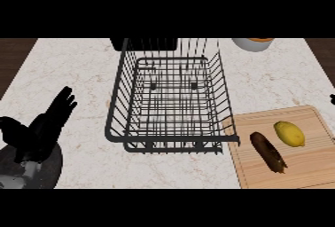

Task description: Pick the lemon from the cutting board and place it in the tiered basket

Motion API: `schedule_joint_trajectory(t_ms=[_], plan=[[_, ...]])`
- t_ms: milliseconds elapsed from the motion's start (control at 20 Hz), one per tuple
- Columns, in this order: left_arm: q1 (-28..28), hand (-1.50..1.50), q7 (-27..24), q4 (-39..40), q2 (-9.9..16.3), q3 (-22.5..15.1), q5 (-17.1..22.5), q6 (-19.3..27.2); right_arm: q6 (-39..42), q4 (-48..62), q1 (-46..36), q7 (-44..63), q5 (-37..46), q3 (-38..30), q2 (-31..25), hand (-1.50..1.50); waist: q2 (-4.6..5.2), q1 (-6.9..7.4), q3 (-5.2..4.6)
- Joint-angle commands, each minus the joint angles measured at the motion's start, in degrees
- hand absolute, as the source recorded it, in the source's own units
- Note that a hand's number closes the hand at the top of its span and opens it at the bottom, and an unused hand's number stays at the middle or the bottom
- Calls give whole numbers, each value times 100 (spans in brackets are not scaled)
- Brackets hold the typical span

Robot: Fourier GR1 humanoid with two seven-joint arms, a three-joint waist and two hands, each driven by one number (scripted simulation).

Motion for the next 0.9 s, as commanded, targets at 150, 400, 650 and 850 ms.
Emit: schedule_joint_trajectory(t_ms=[150, 400, 650, 850], plan=[[-69, 0, 100, -64, -216, -111, -158, 104, 912, -1213, 347, 1345, 658, 597, -638, -150, 2, 17, 14], [-82, 0, 86, 132, -337, 96, -285, -43, 759, -1527, 417, 2089, 1087, 599, 221, -150, 8, 19, 22], [151, 0, 253, -333, -411, 115, -437, -126, 724, -803, -173, 2246, 1821, 970, 906, -150, 15, 91, 25], [136, 0, 276, -284, -629, -30, -665, -88, 422, -261, -245, 2258, 2359, 1146, 1338, -150, 16, 81, 25]])
